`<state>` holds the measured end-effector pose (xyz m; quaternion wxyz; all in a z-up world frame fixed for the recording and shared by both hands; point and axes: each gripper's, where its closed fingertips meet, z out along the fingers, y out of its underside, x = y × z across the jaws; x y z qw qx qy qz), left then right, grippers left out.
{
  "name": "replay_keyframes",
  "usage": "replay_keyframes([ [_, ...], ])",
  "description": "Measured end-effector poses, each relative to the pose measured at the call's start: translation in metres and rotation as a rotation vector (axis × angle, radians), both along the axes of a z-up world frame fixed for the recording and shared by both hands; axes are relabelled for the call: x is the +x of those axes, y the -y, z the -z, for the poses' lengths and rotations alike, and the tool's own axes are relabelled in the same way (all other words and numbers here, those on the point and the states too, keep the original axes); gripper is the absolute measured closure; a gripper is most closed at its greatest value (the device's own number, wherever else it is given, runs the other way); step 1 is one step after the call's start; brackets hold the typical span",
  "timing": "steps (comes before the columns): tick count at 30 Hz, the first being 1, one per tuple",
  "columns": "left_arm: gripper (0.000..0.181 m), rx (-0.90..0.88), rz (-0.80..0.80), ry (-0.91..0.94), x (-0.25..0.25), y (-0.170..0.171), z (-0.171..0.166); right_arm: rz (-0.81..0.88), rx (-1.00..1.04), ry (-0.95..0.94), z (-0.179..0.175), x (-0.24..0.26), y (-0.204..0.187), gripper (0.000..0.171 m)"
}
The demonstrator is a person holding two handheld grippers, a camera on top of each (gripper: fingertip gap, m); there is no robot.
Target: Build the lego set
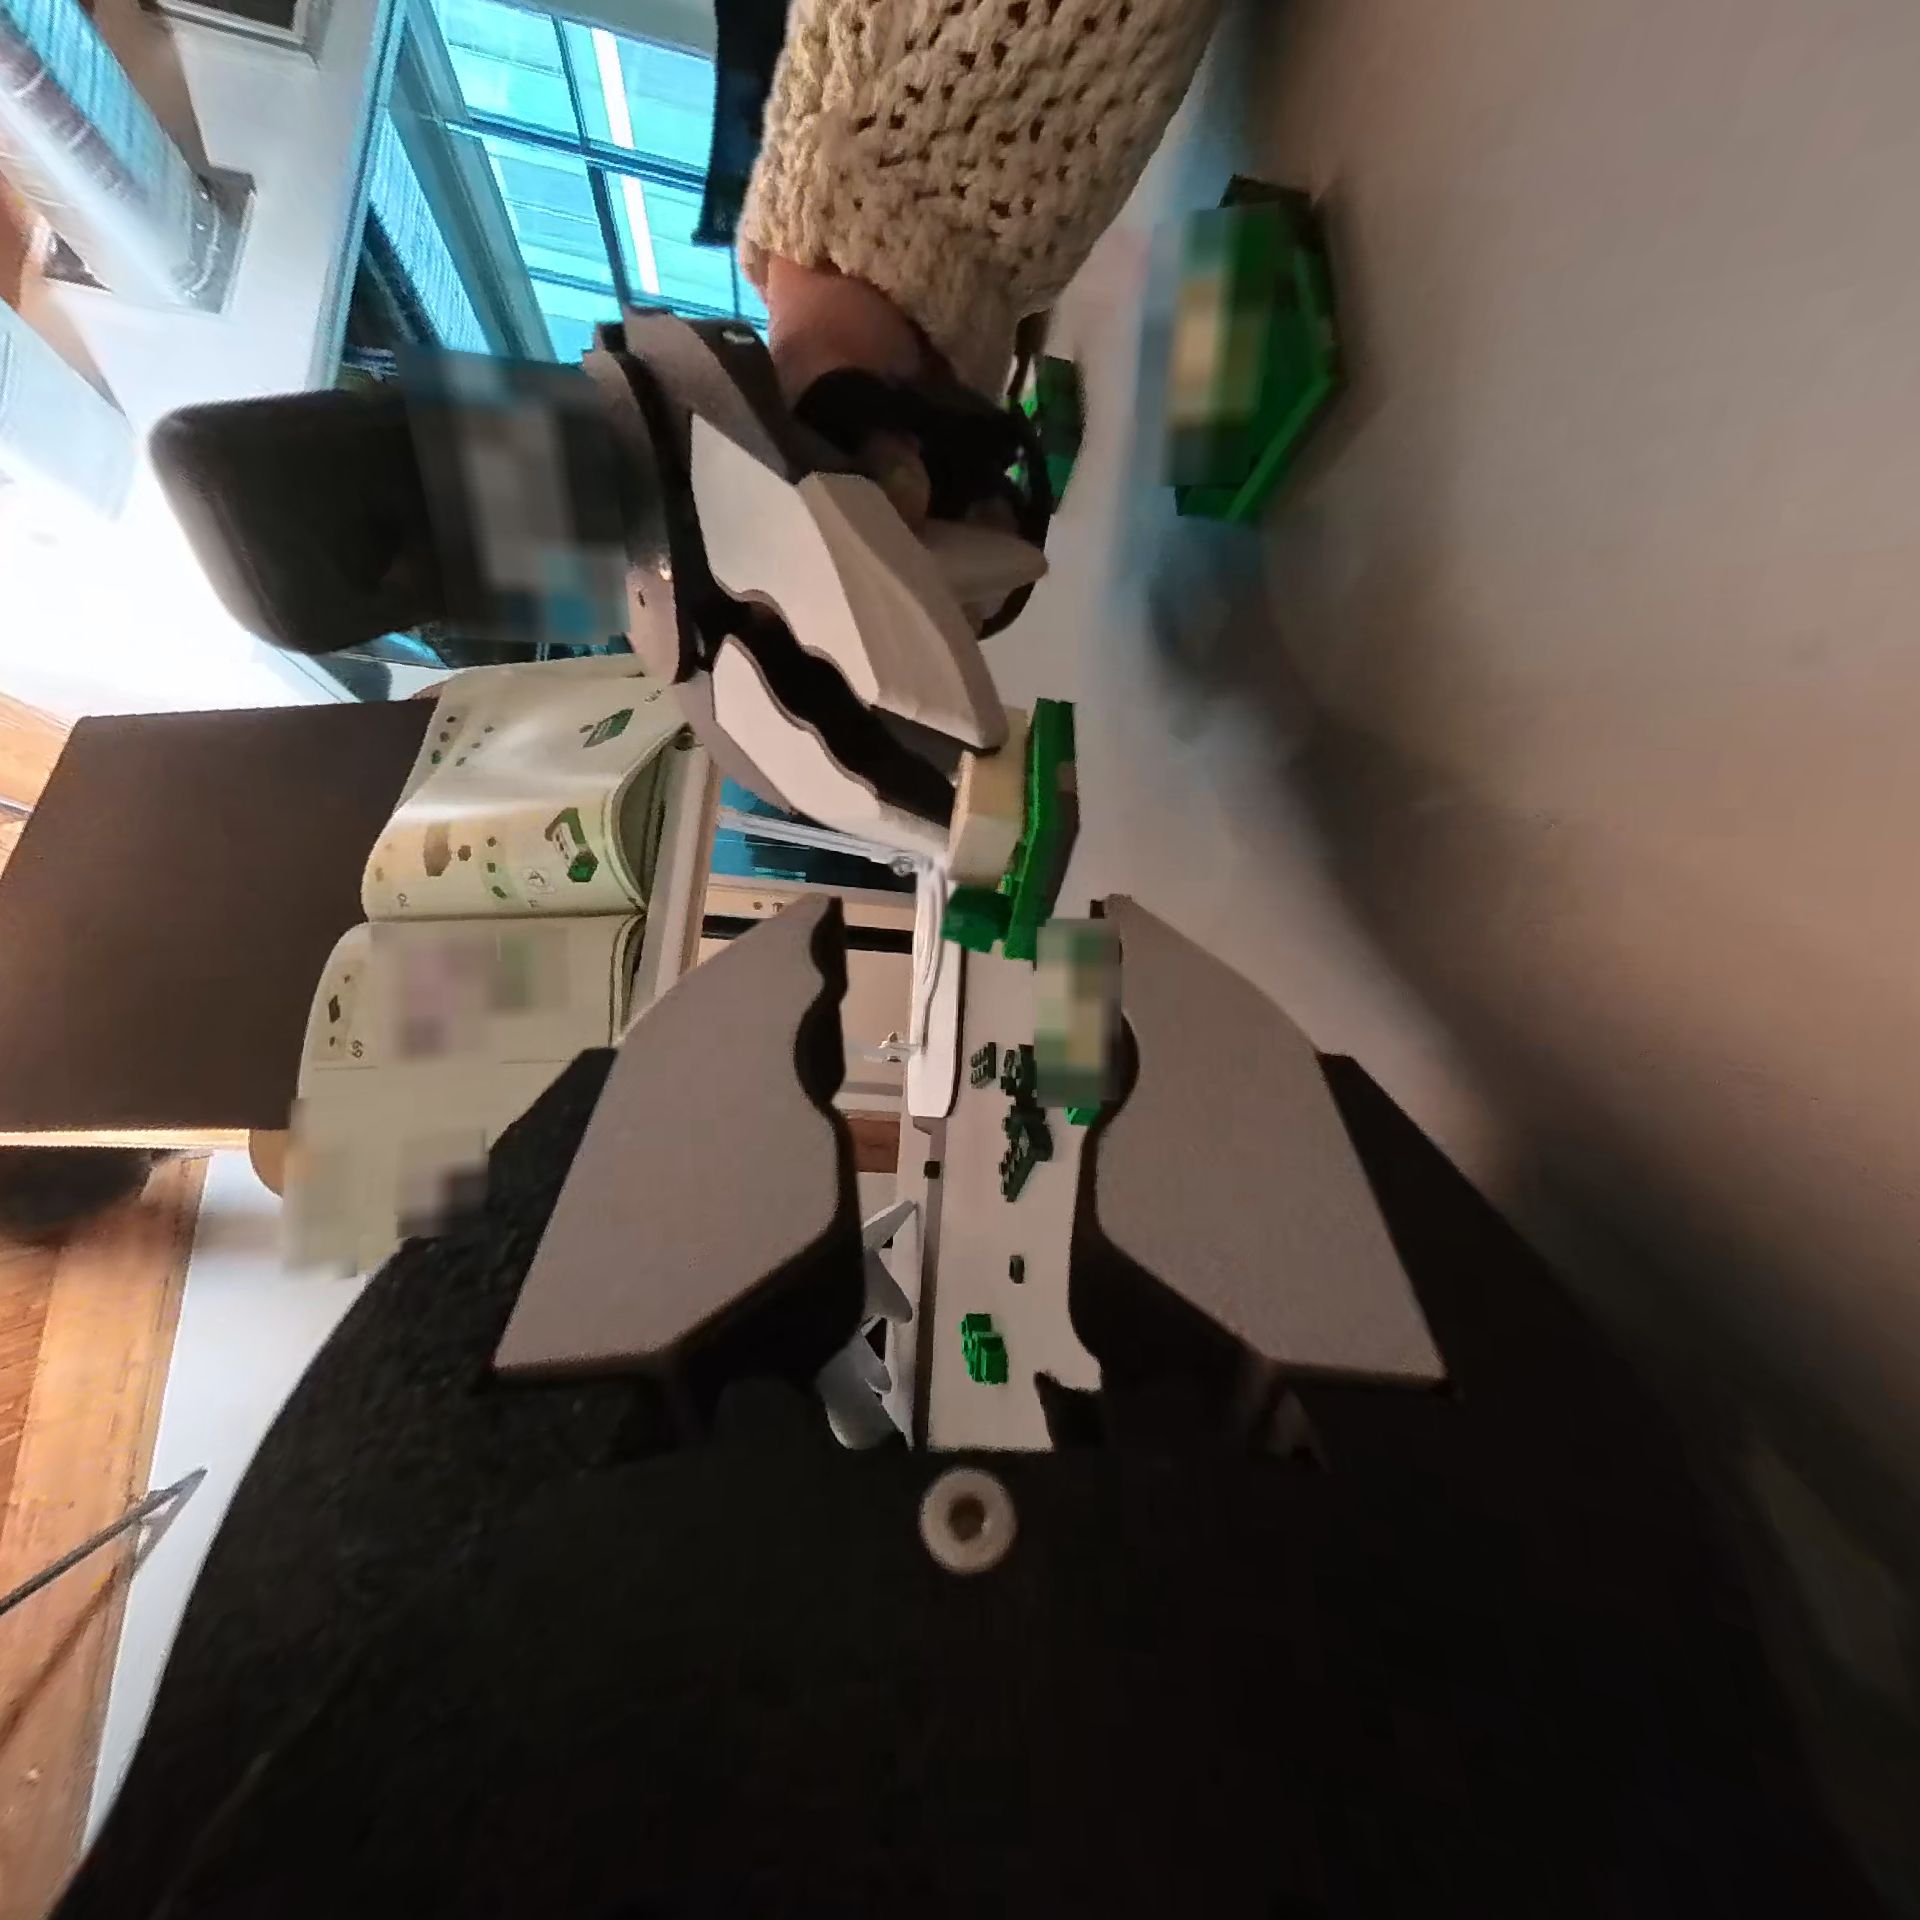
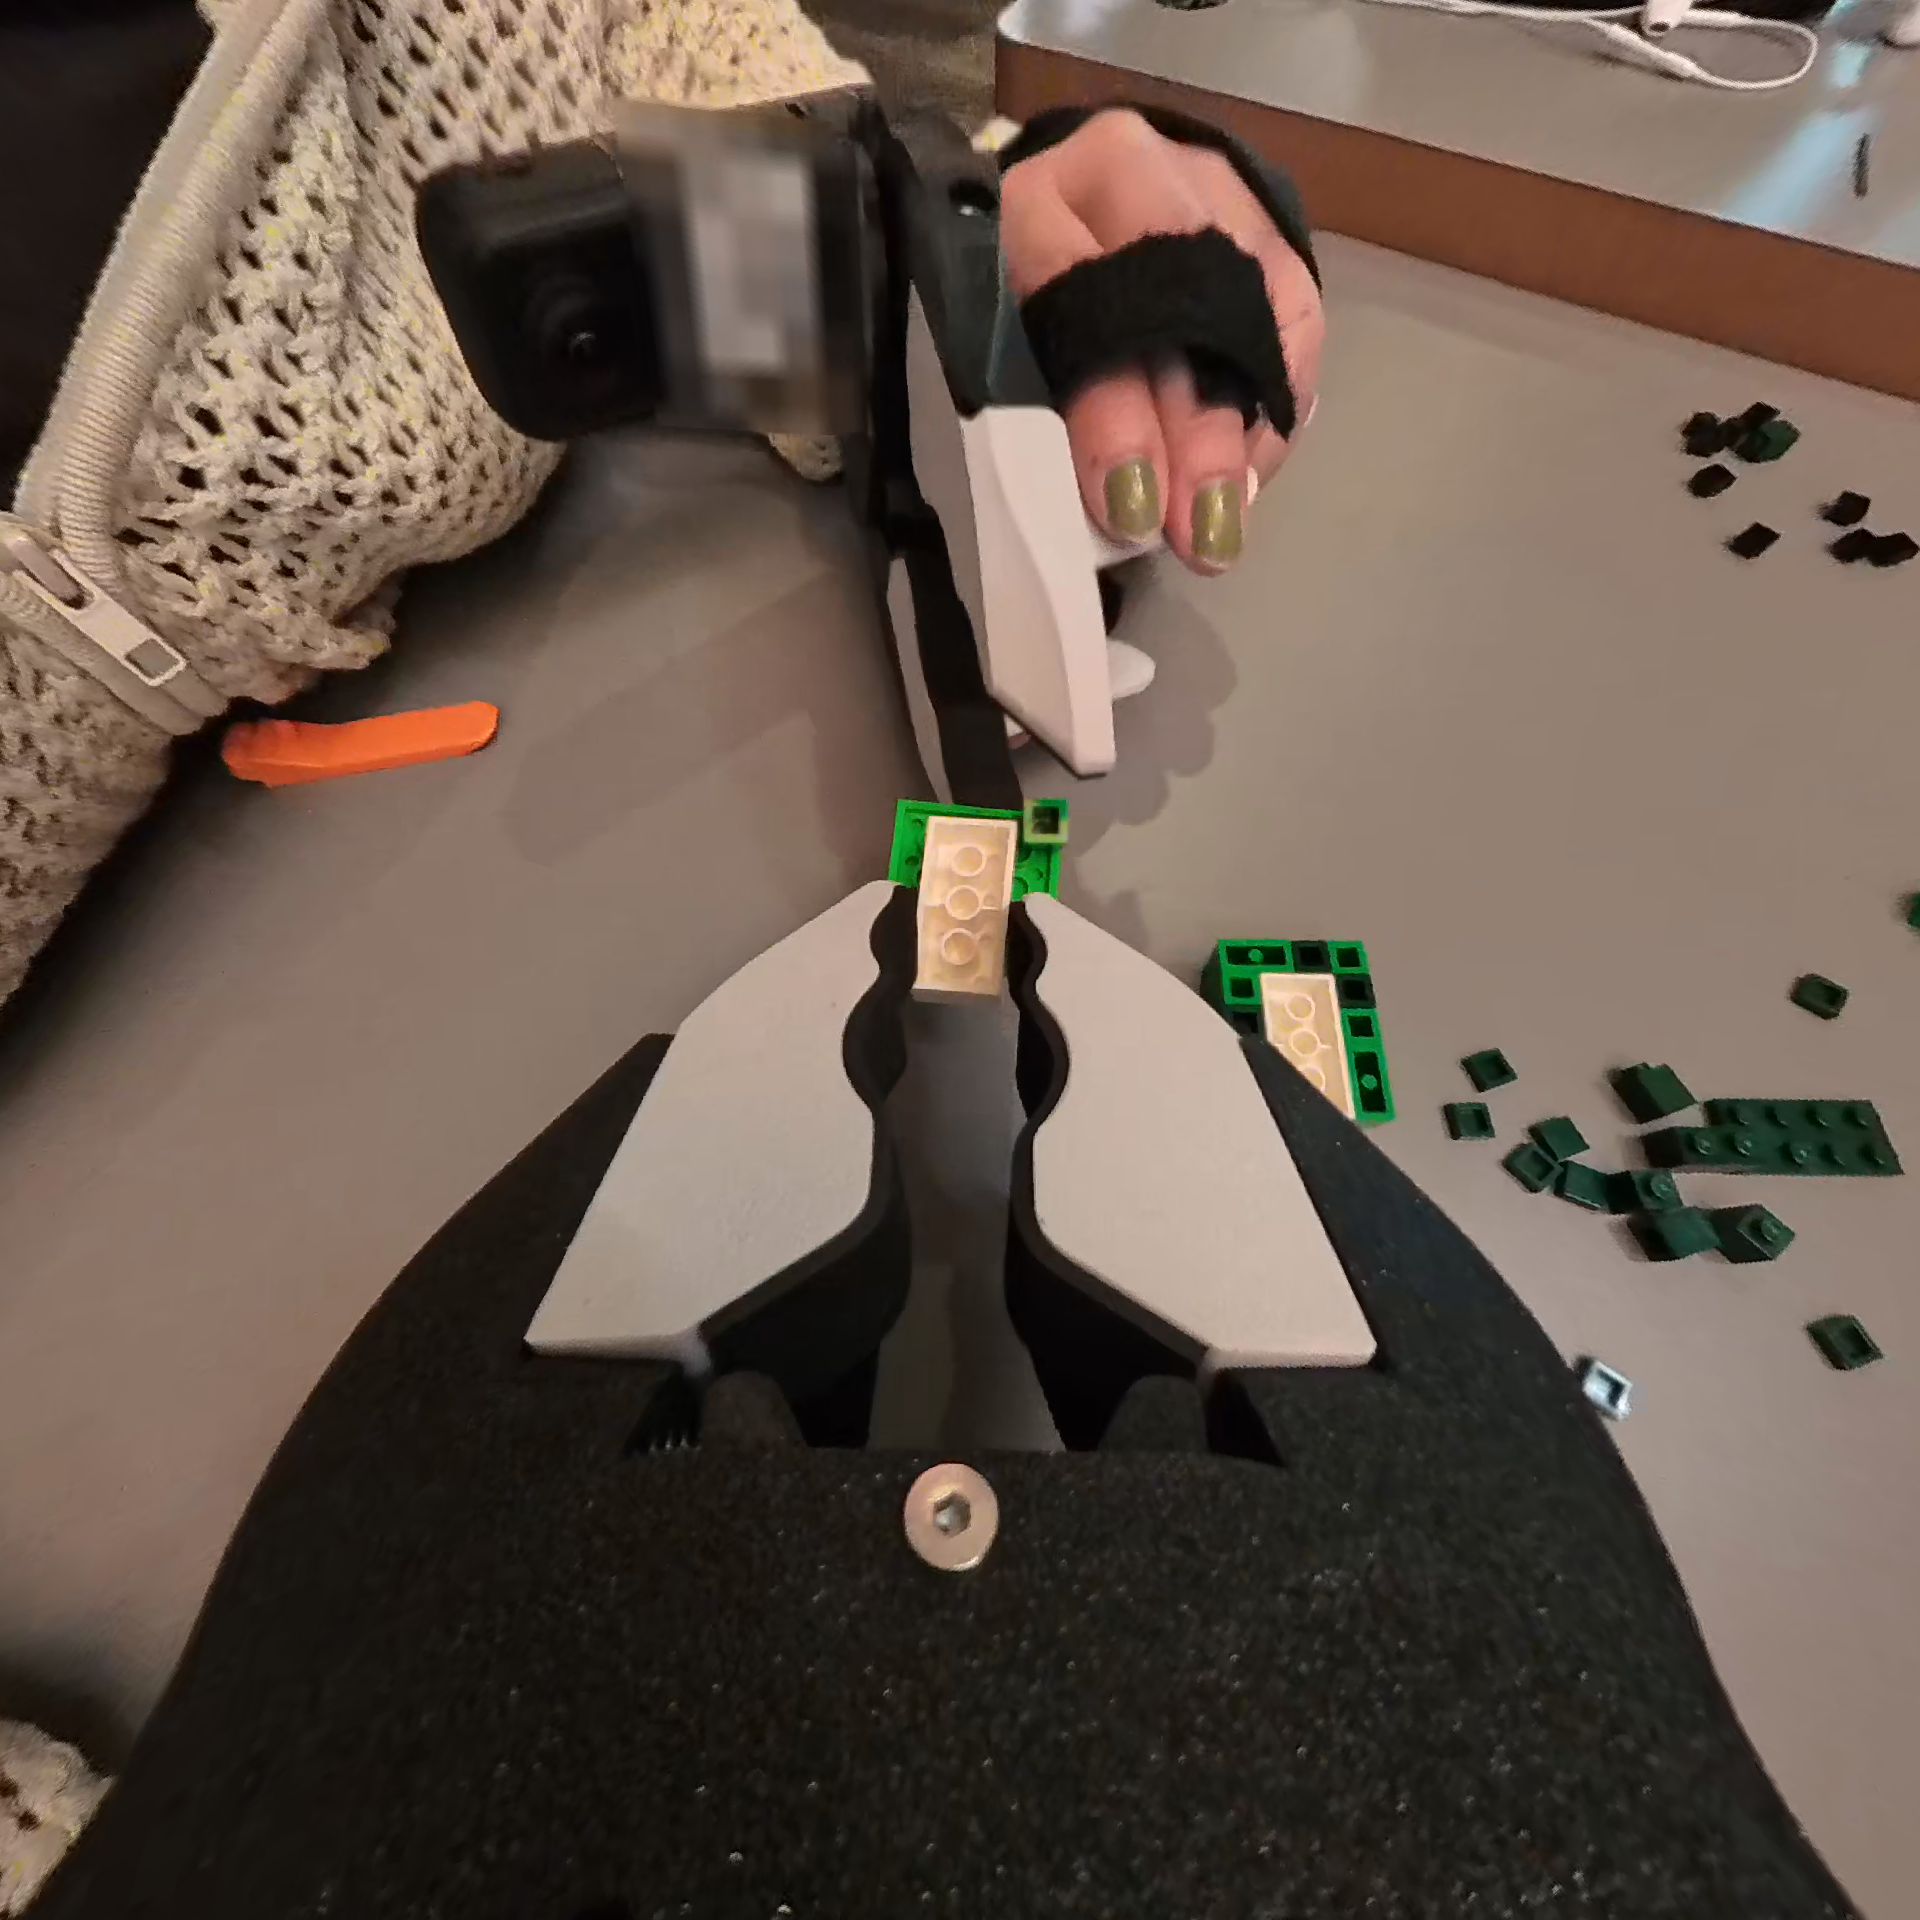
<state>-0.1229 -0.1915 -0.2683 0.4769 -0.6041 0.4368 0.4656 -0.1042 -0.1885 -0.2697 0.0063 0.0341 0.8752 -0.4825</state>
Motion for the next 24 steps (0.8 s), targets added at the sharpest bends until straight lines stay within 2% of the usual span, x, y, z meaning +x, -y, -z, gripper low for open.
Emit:
replay_keyframes([
  [4, 0.147, 0.010, 0.018, -0.006, 0.005, -0.001, -0.001, -0.024, 0.003, 0.005, -0.002, 0.005, 0.002, 0.154],
  [7, 0.162, 0.010, 0.030, -0.023, 0.008, -0.001, 0.000, -0.035, -0.011, 0.013, -0.004, 0.007, 0.002, 0.155],
  [16, 0.163, 0.028, 0.047, 0.068, 0.013, -0.001, -0.006, -0.058, -0.066, 0.068, -0.012, 0.012, 0.002, 0.154],
  [24, 0.163, 0.029, 0.084, 0.345, 0.015, -0.001, -0.017, -0.072, -0.243, 0.233, -0.028, 0.013, 0.002, 0.155],
])
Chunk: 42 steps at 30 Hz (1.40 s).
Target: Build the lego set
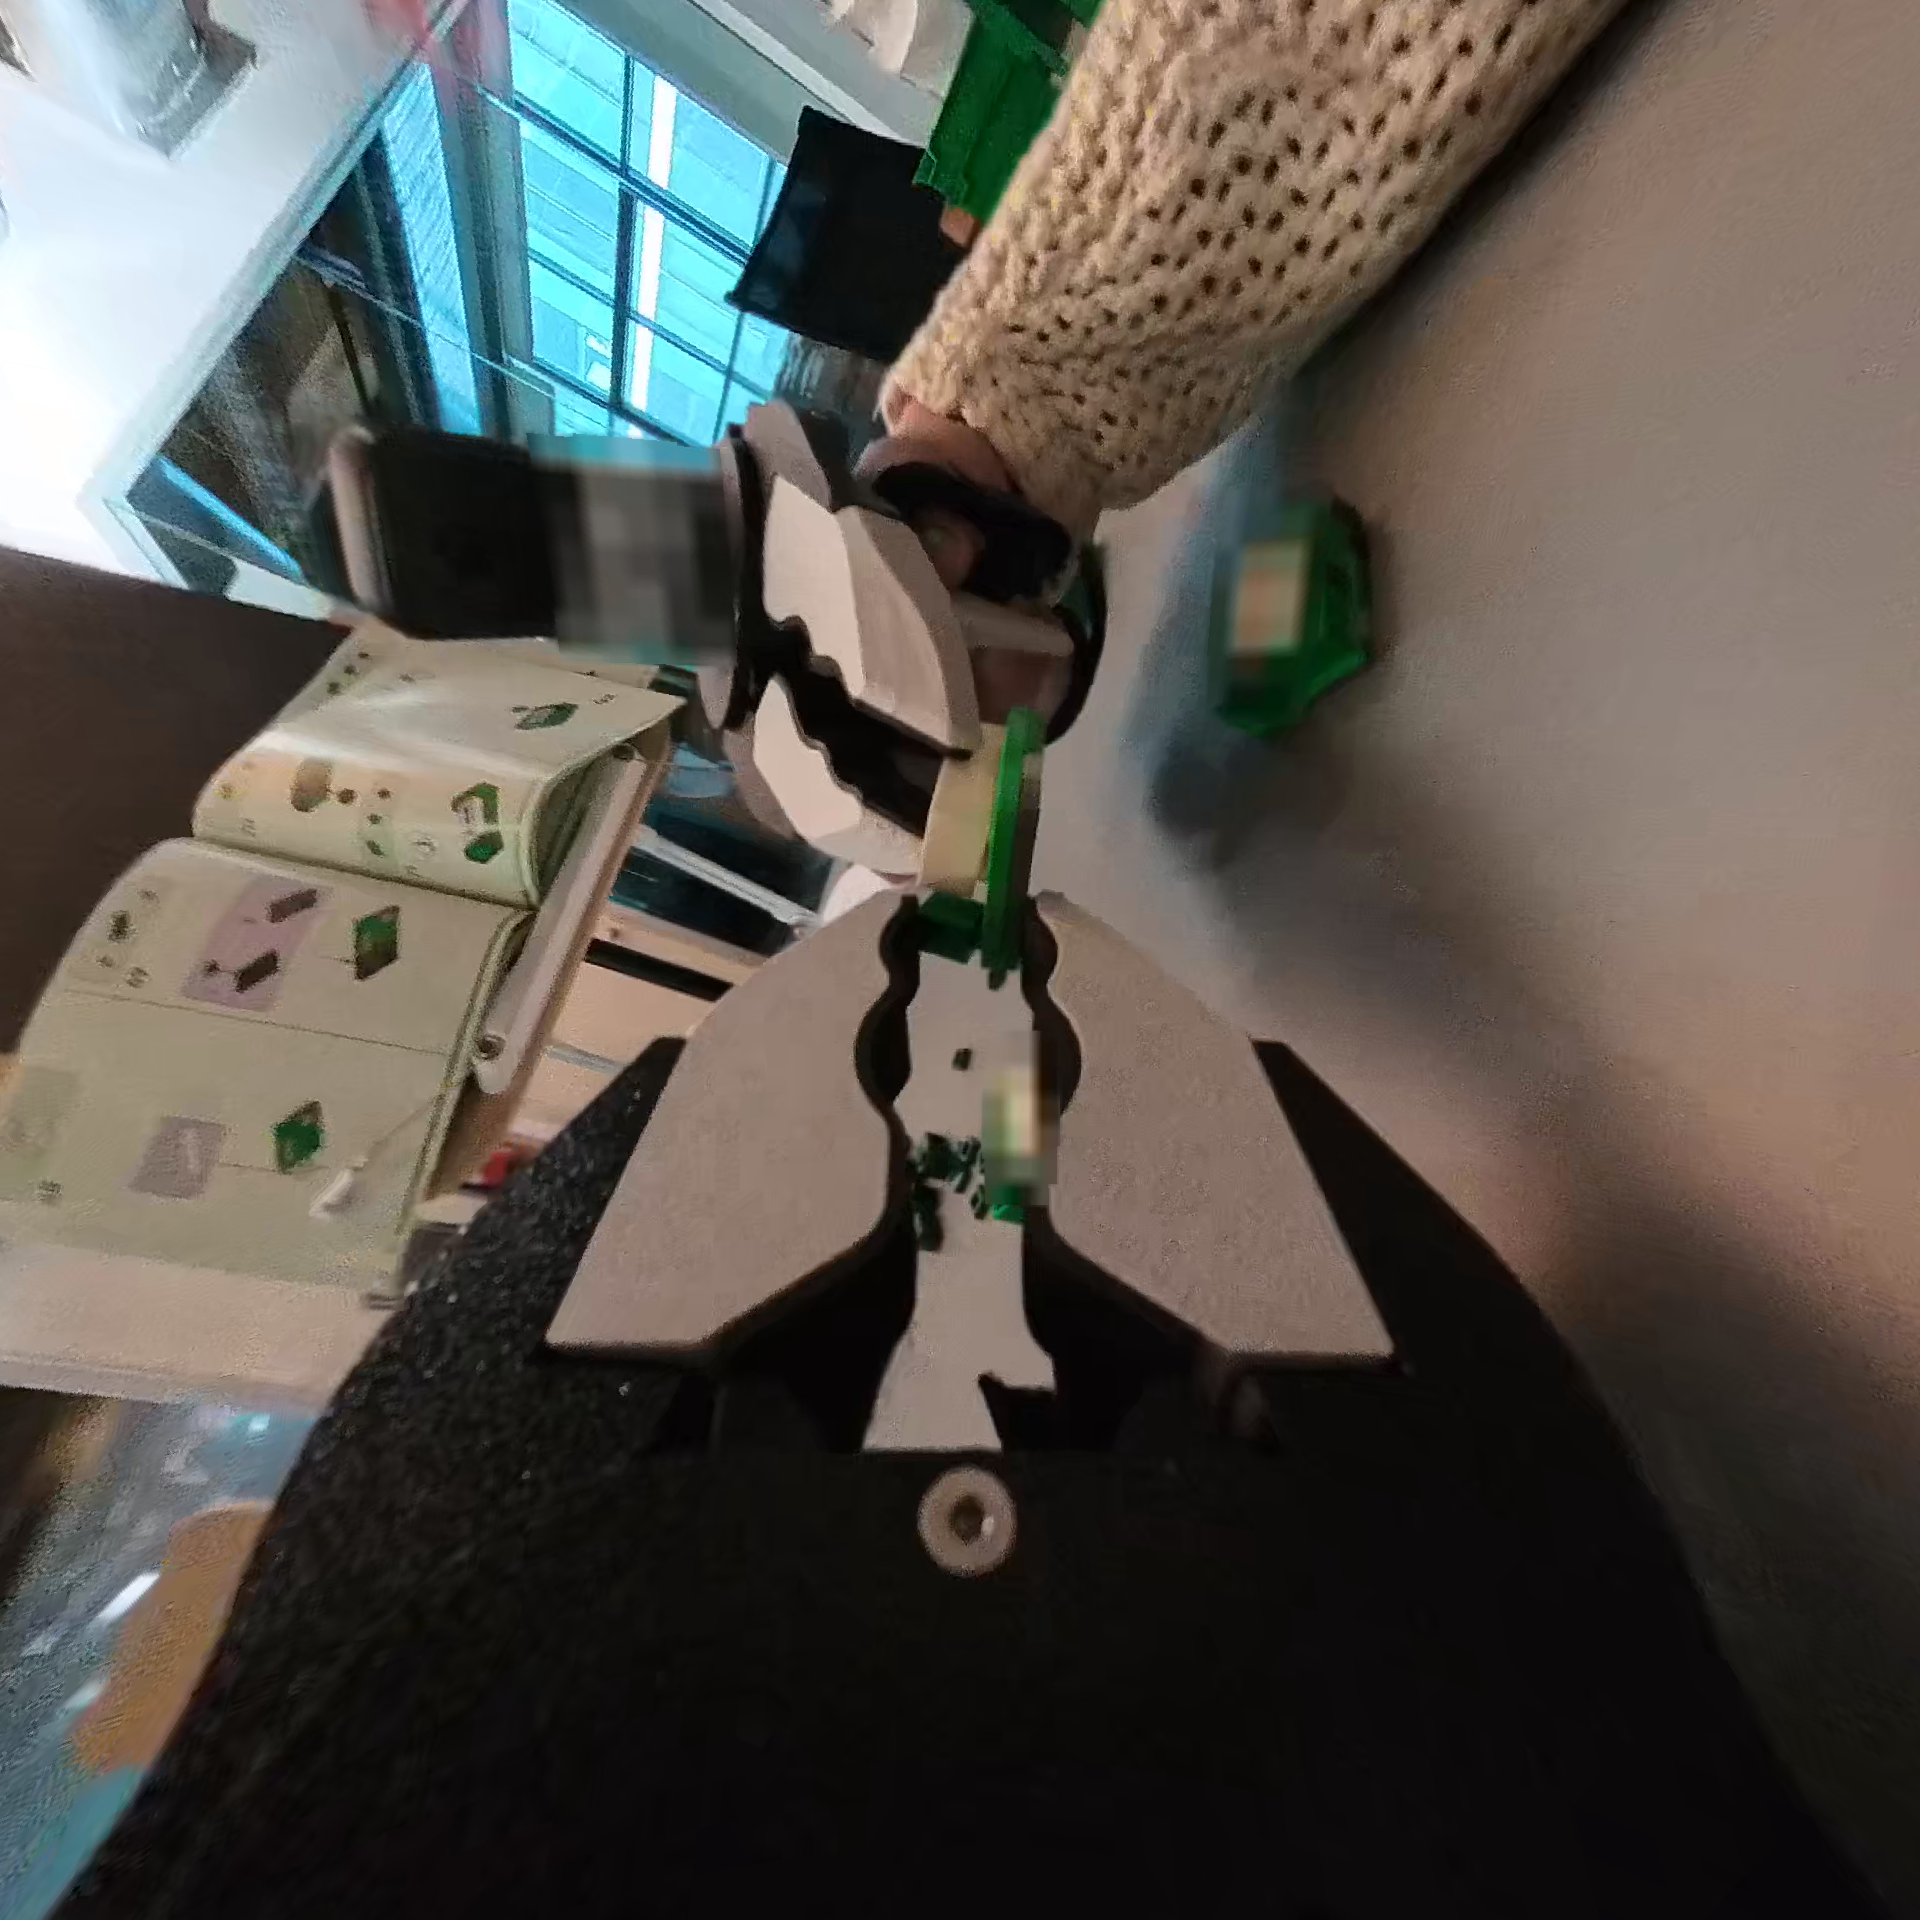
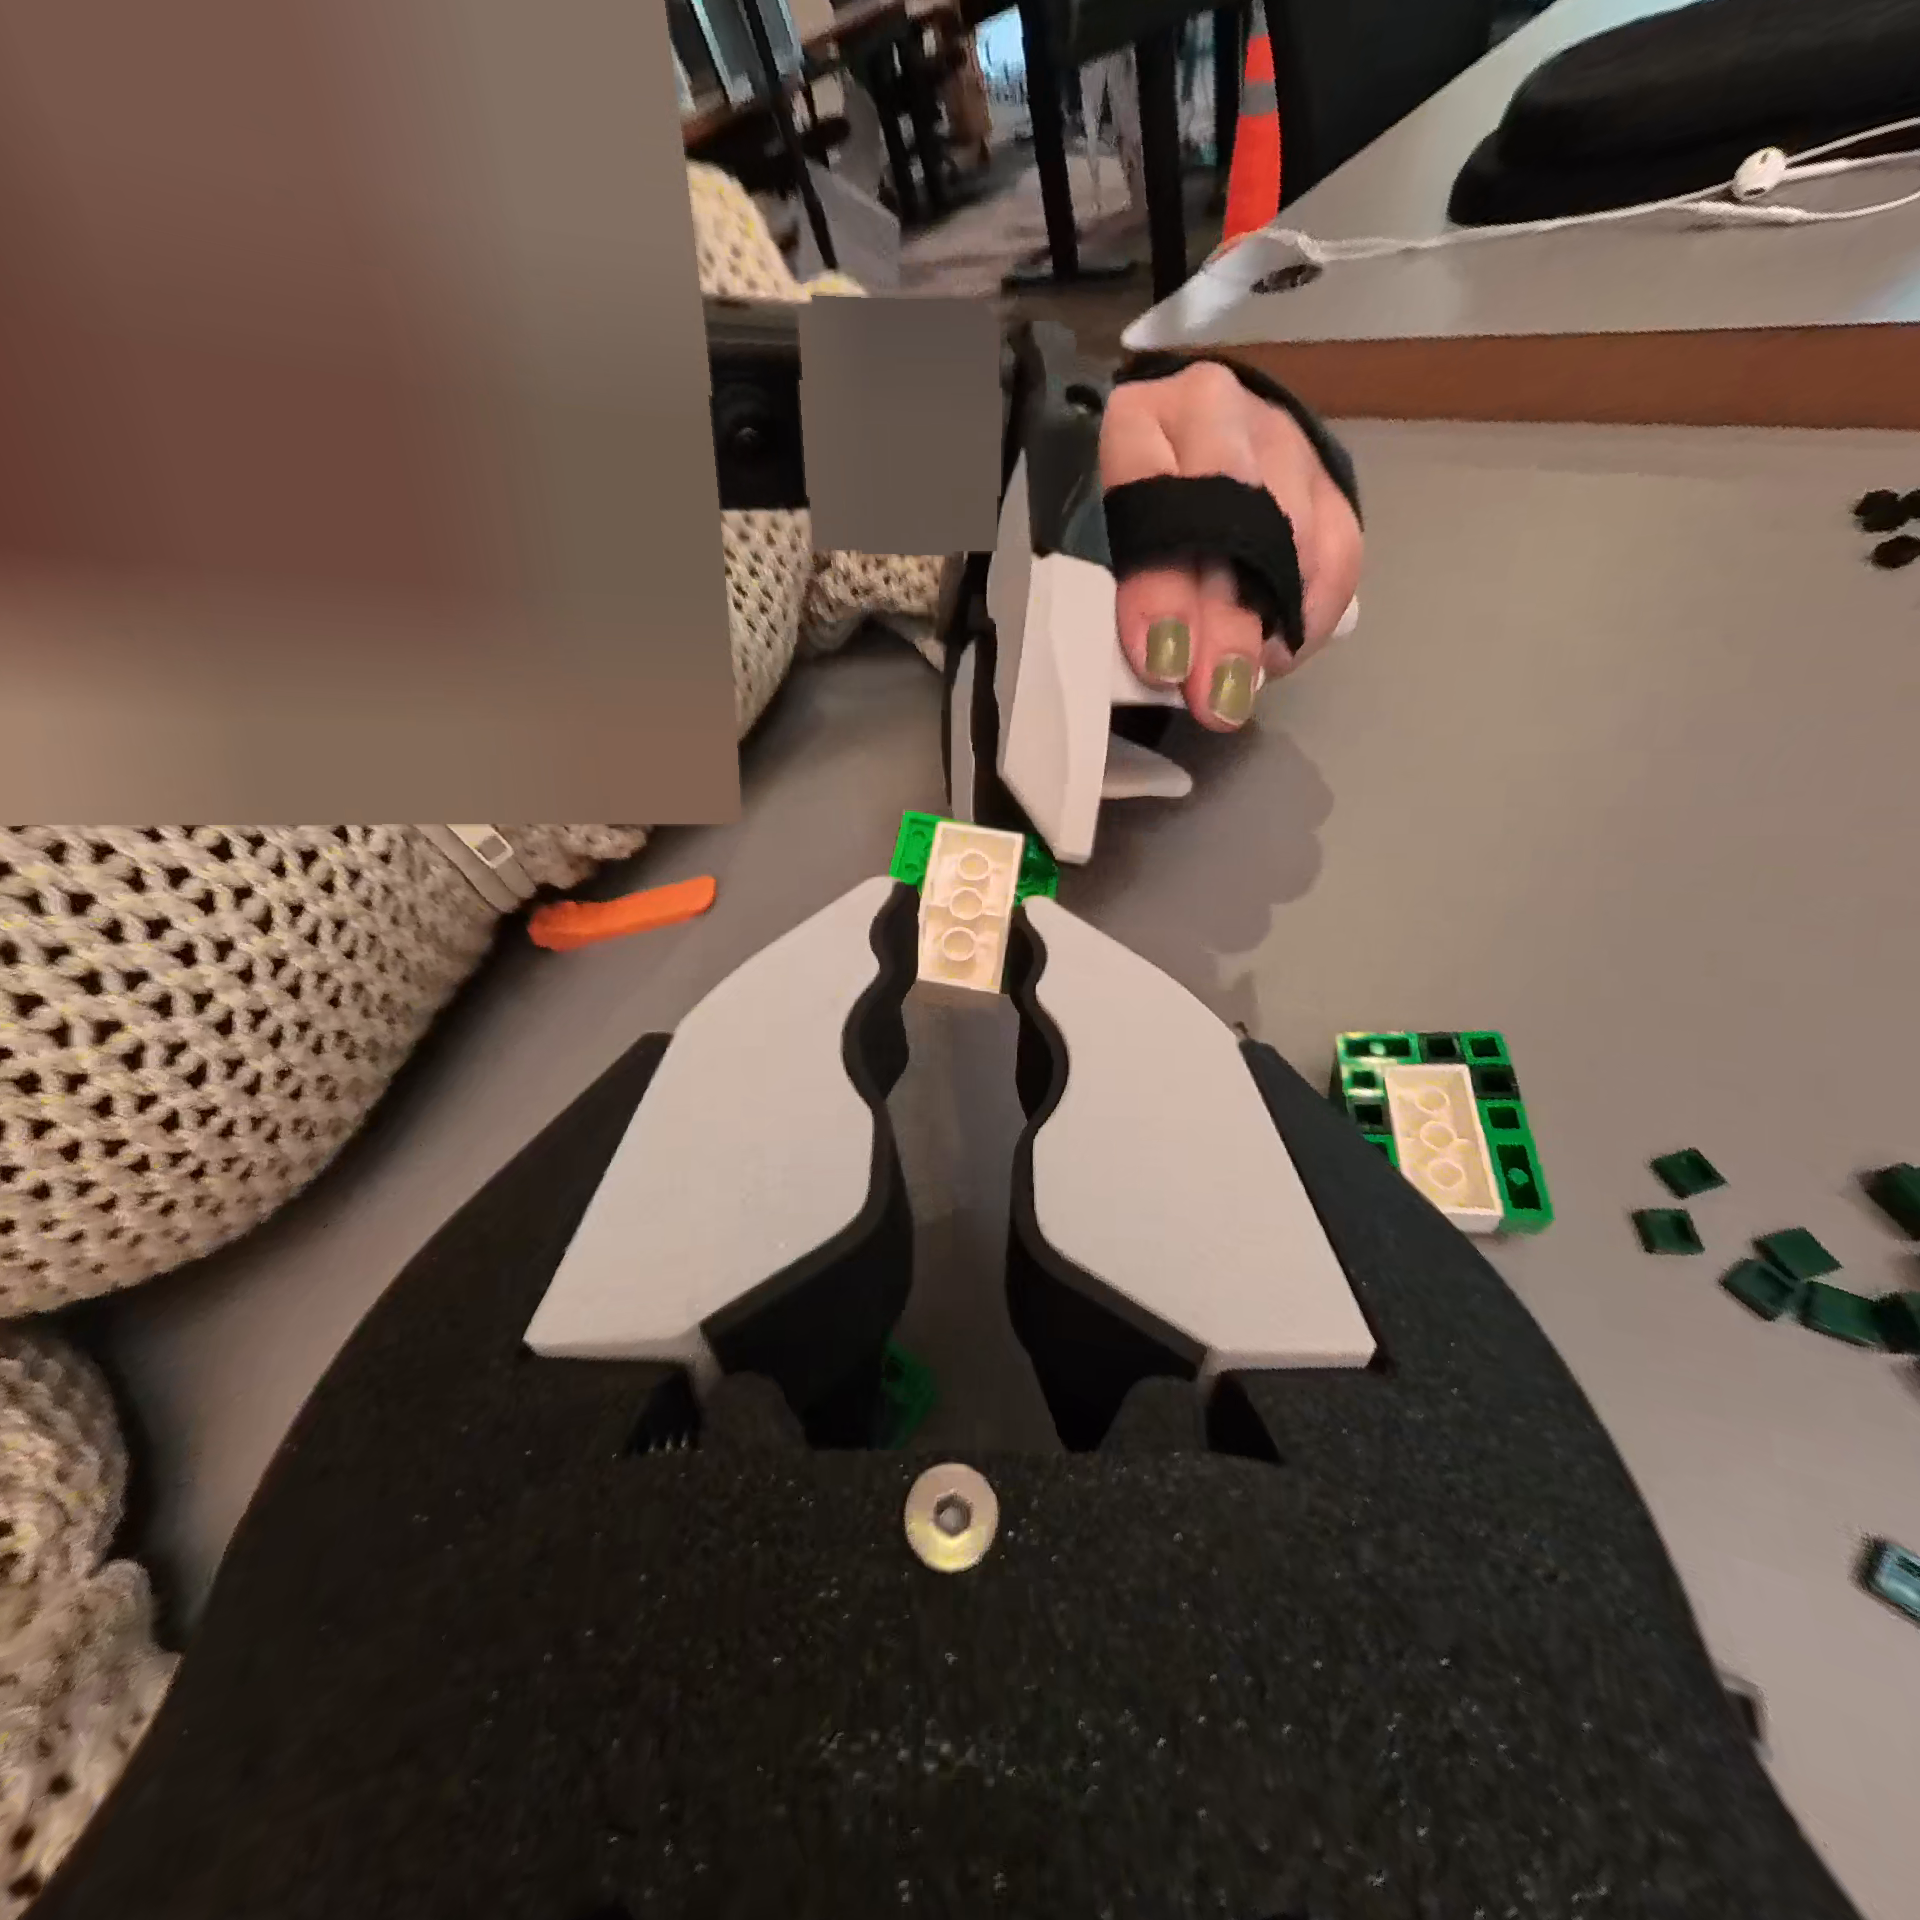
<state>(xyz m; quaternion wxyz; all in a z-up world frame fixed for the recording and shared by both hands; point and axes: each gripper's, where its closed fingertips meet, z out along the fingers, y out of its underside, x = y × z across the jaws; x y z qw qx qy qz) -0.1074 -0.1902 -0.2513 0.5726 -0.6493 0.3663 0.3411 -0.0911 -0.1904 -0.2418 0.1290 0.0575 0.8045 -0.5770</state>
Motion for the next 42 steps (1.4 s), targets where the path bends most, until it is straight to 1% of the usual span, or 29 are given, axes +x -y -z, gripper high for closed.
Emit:
replay_keyframes([
  [4, 0.163, -0.011, -0.002, 0.123, -0.002, -0.002, -0.002, 0.011, -0.072, 0.064, -0.006, -0.003, -0.002, 0.155],
  [6, 0.163, -0.030, -0.012, 0.166, -0.004, -0.004, 0.000, 0.029, -0.074, 0.041, -0.005, -0.006, -0.003, 0.155],
  [8, 0.163, -0.052, -0.045, 0.189, -0.009, -0.005, 0.004, 0.071, -0.071, -0.038, -0.006, -0.012, -0.004, 0.155],
  [9, 0.163, -0.064, -0.067, 0.206, -0.013, -0.006, 0.005, 0.097, -0.073, -0.100, -0.007, -0.016, -0.005, 0.151],
  [12, 0.163, -0.093, -0.113, 0.266, -0.024, -0.005, 0.009, 0.132, -0.054, -0.239, -0.012, -0.019, -0.008, 0.130],
  [14, 0.163, -0.091, -0.124, 0.291, -0.028, -0.005, 0.008, 0.146, 0.034, -0.316, -0.005, -0.021, -0.009, 0.126],
  [16, 0.163, -0.098, -0.131, 0.302, -0.030, -0.004, 0.009, 0.139, 0.095, -0.360, 0.002, -0.020, -0.008, 0.131],
  [21, 0.163, -0.101, -0.130, 0.296, -0.031, -0.003, 0.009, 0.157, 0.096, -0.322, 0.009, -0.025, -0.011, 0.131],
  [23, 0.163, -0.099, -0.132, 0.307, -0.031, -0.004, 0.009, 0.167, 0.101, -0.379, 0.008, -0.026, -0.010, 0.133],
  [26, 0.163, -0.097, -0.155, 0.320, -0.035, -0.004, 0.009, 0.187, 0.166, -0.542, 0.010, -0.029, -0.003, 0.142],
  [28, 0.163, -0.084, -0.165, 0.319, -0.036, -0.004, 0.008, 0.198, 0.240, -0.603, 0.018, -0.033, -0.001, 0.145],
  [30, 0.163, -0.081, -0.161, 0.320, -0.035, -0.004, 0.007, 0.225, 0.272, -0.640, 0.022, -0.037, 0.000, 0.154],
  [32, 0.163, -0.067, -0.162, 0.327, -0.035, -0.005, 0.006, 0.250, 0.255, -0.675, 0.018, -0.041, -0.001, 0.163],
  [33, 0.163, -0.056, -0.163, 0.336, -0.035, -0.005, 0.004, 0.259, 0.244, -0.688, 0.016, -0.041, -0.001, 0.164],
  [38, 0.163, 0.024, -0.185, 0.395, -0.042, -0.002, -0.009, 0.335, 0.196, -0.757, 0.002, -0.048, 0.001, 0.164],
  [42, 0.163, 0.062, -0.187, 0.399, -0.042, -0.001, -0.016, 0.351, 0.162, -0.799, -0.004, -0.048, 0.002, 0.163],
])
